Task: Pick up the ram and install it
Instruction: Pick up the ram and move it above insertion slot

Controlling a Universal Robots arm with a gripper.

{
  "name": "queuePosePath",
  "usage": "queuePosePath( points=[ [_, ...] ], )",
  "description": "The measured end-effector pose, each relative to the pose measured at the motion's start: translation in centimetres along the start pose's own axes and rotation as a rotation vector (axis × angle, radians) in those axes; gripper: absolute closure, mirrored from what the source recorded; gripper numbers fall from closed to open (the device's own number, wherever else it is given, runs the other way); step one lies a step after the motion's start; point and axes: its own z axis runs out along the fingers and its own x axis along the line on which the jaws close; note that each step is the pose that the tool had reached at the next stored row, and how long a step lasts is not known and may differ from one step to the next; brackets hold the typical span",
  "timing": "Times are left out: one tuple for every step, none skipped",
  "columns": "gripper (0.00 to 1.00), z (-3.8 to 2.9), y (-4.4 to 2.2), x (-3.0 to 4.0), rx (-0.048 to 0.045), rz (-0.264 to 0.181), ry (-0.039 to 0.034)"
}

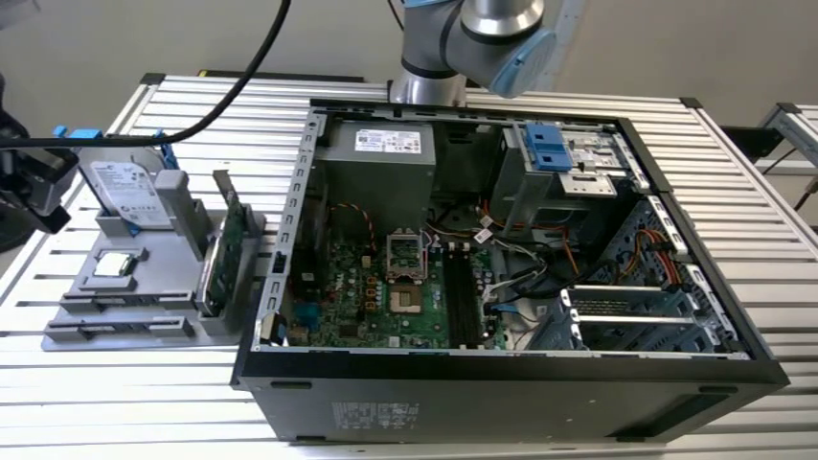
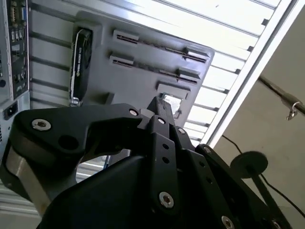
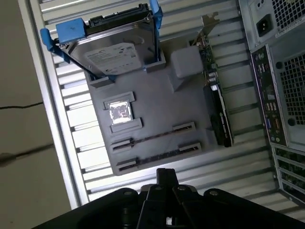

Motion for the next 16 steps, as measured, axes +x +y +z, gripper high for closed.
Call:
queuePosePath(
  points=[
    [1.0, 0.02, 0.0, 0.0, -0.0001, 0.014, -0.0007],
    [1.0, 0.04, 0.0, 0.0, -0.0002, 0.029, -0.0014],
    [1.0, 0.07, 0.0, 0.0, -0.0002, 0.045, -0.0022],
    [1.0, 0.1, 0.0, 0.0, -0.0004, 0.061, -0.003],
    [1.0, 0.13, -0.01, 0.0, -0.0005, 0.077, -0.0037],
    [1.0, 0.15, -0.01, 0.0, -0.0007, 0.092, -0.0045],
    [1.0, 0.18, -0.01, 0.0, -0.0007, 0.107, -0.0052],
    [1.0, 0.21, -0.01, 0.0, -0.0008, 0.121, -0.0059],
    [1.0, 0.24, -0.01, 0.0, -0.0009, 0.134, -0.0065],
    [1.0, 0.27, -0.01, 0.0, -0.0009, 0.149, -0.0072],
    [1.0, 0.3, -0.01, 0.0, -0.0011, 0.163, -0.0079],
    [1.0, 0.32, -0.01, 0.0, -0.0011, 0.177, -0.0085],
    [1.0, 0.35, -0.02, 0.0, -0.0012, 0.191, -0.0092],
    [1.0, 0.37, -0.02, 0.0, -0.0012, 0.205, -0.0099],
    [1.0, 0.4, -0.02, 0.0, -0.0014, 0.218, -0.0106],
    [1.0, 0.43, -0.02, 0.0, -0.0014, 0.232, -0.0112]
  ],
)
